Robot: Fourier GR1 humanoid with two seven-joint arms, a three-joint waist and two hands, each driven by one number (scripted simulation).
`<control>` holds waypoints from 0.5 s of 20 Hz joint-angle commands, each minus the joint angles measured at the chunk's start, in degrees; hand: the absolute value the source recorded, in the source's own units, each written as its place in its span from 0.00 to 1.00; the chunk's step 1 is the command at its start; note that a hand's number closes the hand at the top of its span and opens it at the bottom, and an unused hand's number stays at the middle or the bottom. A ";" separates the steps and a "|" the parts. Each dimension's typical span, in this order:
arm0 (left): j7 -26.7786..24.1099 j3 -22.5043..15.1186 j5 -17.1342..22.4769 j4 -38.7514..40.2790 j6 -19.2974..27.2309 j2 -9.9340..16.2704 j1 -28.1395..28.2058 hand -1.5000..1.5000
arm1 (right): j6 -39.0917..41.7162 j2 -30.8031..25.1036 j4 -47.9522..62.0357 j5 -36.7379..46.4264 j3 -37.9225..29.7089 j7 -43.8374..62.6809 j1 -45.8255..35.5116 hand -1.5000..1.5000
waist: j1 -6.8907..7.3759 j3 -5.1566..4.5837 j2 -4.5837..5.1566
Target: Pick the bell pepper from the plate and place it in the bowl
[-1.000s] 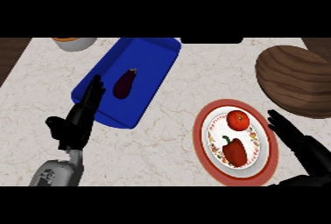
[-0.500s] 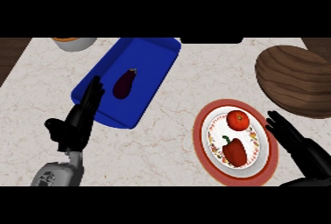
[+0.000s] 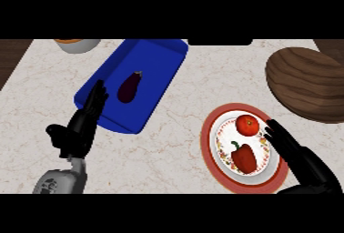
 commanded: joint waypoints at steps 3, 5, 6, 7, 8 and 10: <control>2.69 2.67 0.57 -0.35 -1.94 0.23 -2.02 0.50 | -0.59 3.58 -0.23 0.95 0.81 3.56 -2.32 0.00 | 0.01 0.00 0.00; 0.94 1.37 -1.29 -0.11 -0.41 -1.47 -1.02 0.50 | 0.62 4.14 1.72 4.27 1.07 -3.28 2.38 0.00 | -0.08 0.01 -0.01; 0.03 0.70 -1.94 -1.56 -0.55 -1.55 1.53 0.50 | -0.30 5.10 7.47 5.25 0.77 -3.77 -2.70 0.00 | 0.09 0.01 0.00; -1.29 2.71 -1.10 2.58 -1.93 -1.23 -1.52 0.50 | -1.17 5.18 2.05 4.86 0.58 -0.47 -0.41 0.00 | -0.06 0.00 0.01; -0.20 2.31 -1.44 4.33 -1.48 -1.67 -3.43 0.50 | 1.90 3.39 10.15 5.51 -1.49 -7.34 -2.78 0.00 | -0.03 0.01 0.04; -1.30 -1.09 -3.52 -0.98 0.24 -3.11 2.39 0.50 | -3.21 5.84 9.88 14.12 3.88 -8.74 -0.76 0.00 | 0.15 0.02 -0.01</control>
